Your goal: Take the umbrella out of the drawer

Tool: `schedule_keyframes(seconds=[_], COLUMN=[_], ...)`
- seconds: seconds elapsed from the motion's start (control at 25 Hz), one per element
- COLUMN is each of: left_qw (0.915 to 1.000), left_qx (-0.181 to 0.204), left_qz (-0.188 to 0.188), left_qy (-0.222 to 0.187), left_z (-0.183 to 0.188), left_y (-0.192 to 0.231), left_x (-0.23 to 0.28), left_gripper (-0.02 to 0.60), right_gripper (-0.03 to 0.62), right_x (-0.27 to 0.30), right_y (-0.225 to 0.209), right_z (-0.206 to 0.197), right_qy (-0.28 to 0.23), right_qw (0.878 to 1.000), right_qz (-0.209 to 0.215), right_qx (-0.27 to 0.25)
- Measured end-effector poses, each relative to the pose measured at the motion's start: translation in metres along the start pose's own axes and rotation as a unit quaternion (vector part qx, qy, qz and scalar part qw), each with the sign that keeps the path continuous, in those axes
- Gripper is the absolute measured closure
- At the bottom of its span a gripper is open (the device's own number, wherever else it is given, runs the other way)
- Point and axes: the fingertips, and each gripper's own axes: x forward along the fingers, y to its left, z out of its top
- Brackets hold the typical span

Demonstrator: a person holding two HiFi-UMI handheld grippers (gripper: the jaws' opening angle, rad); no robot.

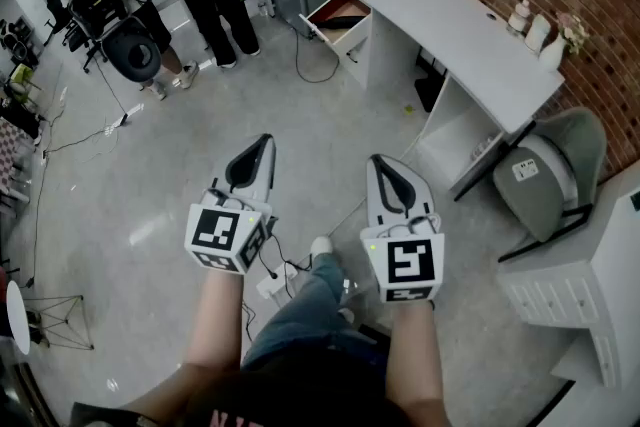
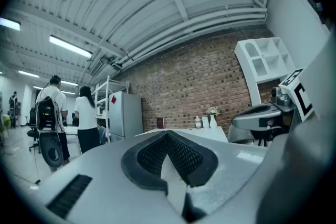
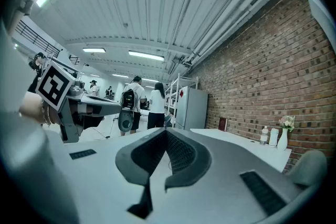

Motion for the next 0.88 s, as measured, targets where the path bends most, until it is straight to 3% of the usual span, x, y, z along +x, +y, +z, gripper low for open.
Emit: schedule_keyframes(seconds=[0.32,0.52,0.88], left_qw=[0.9987,0.9987,0.9988], left_qx=[0.027,0.022,0.024], left_qz=[0.027,0.031,0.017], left_qy=[-0.032,-0.035,-0.038], left_z=[0.000,0.012,0.013], left_y=[0.046,0.095,0.163], left_x=[0.018,0.065,0.167], left_gripper=[0.584,0.584,0.584], right_gripper=[0.603,0.603,0.603], right_x=[0.028,0.089,0.204], right_y=[-0.042,-0.064,-0.091], right_z=[0.001,0.023,0.026], right_qy=[-0.019,-0.021,-0.012], right_qw=[0.999,0.999,0.999], right_qz=[-0.032,-0.036,-0.039], right_qx=[0.000,-0.004,-0.013])
